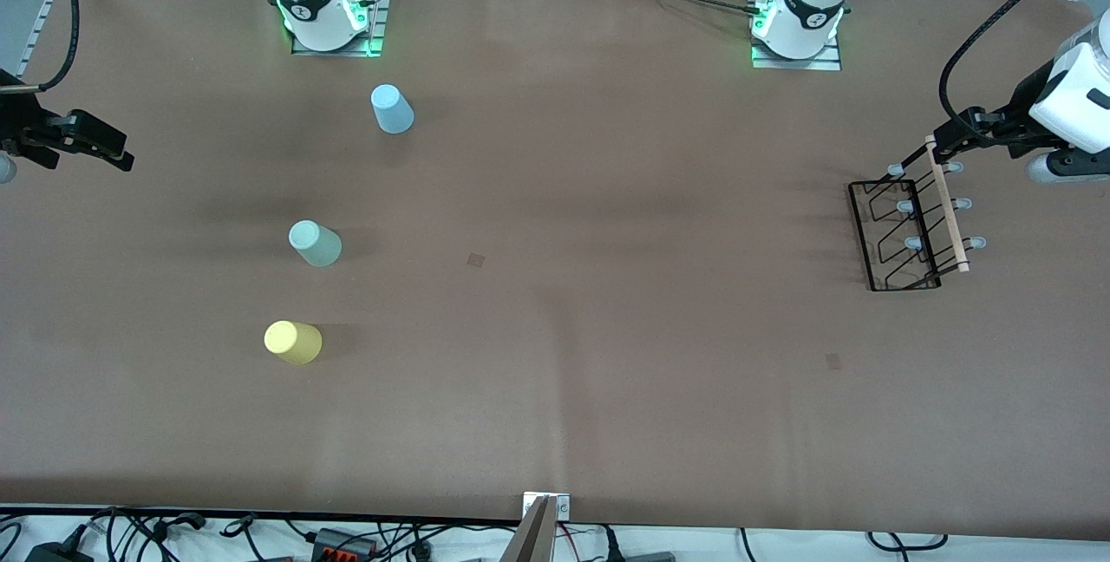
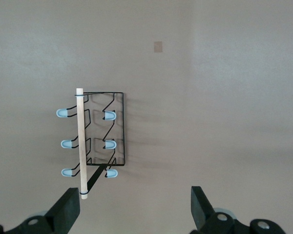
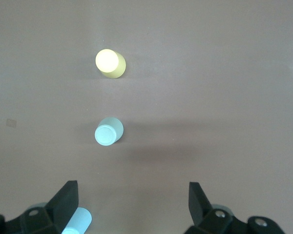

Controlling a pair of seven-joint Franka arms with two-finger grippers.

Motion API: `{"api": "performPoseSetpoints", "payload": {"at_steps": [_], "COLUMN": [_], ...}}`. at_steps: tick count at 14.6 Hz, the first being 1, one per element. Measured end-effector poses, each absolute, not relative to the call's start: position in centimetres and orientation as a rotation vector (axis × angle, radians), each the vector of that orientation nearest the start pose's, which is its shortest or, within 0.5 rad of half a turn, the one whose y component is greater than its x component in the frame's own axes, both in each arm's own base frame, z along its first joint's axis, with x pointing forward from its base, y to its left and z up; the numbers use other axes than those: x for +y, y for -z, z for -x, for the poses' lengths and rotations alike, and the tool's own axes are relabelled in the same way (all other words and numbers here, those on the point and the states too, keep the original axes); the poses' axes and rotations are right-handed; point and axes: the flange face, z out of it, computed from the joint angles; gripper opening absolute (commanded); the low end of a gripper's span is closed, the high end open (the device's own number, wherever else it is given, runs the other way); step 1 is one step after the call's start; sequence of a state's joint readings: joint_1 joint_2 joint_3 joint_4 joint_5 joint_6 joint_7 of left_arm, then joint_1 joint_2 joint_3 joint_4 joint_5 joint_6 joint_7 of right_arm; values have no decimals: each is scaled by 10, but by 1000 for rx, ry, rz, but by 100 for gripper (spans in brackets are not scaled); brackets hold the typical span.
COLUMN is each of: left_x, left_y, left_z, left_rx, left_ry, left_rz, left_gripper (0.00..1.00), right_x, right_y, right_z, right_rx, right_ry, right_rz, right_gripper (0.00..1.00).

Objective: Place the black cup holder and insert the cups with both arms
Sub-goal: 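Reach the left gripper down and grasp the wooden rod of the holder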

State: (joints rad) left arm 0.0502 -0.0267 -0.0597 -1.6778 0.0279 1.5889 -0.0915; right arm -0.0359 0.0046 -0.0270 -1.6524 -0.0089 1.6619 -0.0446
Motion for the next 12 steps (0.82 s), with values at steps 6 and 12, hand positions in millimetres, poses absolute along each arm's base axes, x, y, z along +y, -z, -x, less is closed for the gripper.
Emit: {"api": "performPoseSetpoints", "payload": {"at_steps": [6,12], "left_x": [15,82], "left_y": [-554,-486], "left_z": [-565,-593], "left_rx": [-169,-23], "left_ry": [-194,-234], "left_rz": [3101,3132], "left_gripper": [100,100], "right_x": [-36,-36], "right_y": [-591,-591], "right_z": [-561,-561], "right_rx": [28,27], "right_ry": [8,8], "right_rz": [3151,3151], "right_gripper": [100,100]}}
